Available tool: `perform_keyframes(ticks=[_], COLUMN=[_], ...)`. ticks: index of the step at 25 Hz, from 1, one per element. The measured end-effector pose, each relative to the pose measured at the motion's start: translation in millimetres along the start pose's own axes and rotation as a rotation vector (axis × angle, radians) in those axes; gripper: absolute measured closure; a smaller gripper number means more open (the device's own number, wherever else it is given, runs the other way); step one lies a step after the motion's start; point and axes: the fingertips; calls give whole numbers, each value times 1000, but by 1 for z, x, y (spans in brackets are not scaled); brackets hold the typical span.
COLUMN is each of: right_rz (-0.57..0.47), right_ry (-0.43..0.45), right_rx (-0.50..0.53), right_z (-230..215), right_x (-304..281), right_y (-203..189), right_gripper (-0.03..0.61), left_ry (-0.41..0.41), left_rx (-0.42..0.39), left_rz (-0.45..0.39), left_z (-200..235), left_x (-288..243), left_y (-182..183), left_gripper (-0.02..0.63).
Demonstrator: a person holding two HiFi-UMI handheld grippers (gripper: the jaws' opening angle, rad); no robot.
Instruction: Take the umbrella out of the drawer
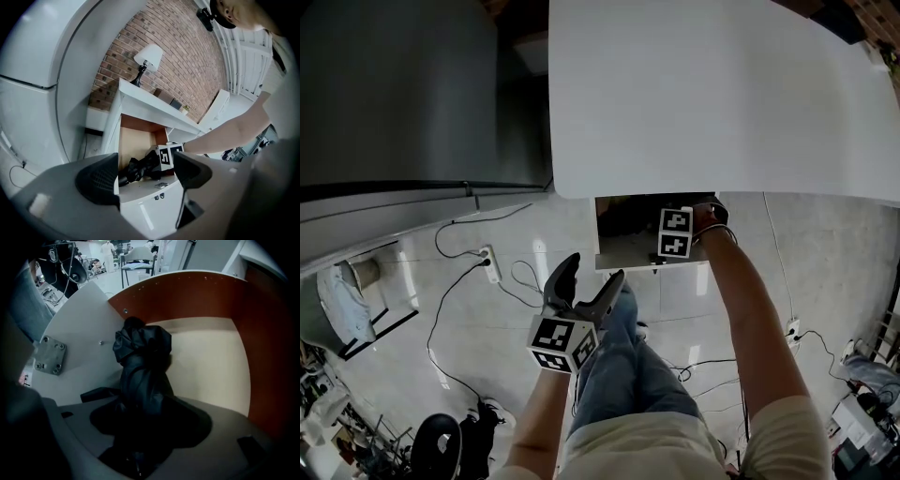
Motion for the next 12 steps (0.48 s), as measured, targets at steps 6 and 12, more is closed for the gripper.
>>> perform_keyframes(ticks=[6,12], right_rz=[29,27], right_ry=[4,-49], right_rx=[-10,-18], right_z=[12,21], right_x=[22,62], right_y=[3,3], right_gripper=[336,341], left_ry=[10,23], left_rx=[-8,-22], left_rz=[-24,-51], left_z=[-16,-40], left_x=[17,44], left_y=[2,-4], left_gripper=[256,256])
Point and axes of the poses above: the fingertips, and each gripper's own axes: x backward along the fingers, z to its left, y out of its top, and after that the axes turned 6 degrees about z, right-handed
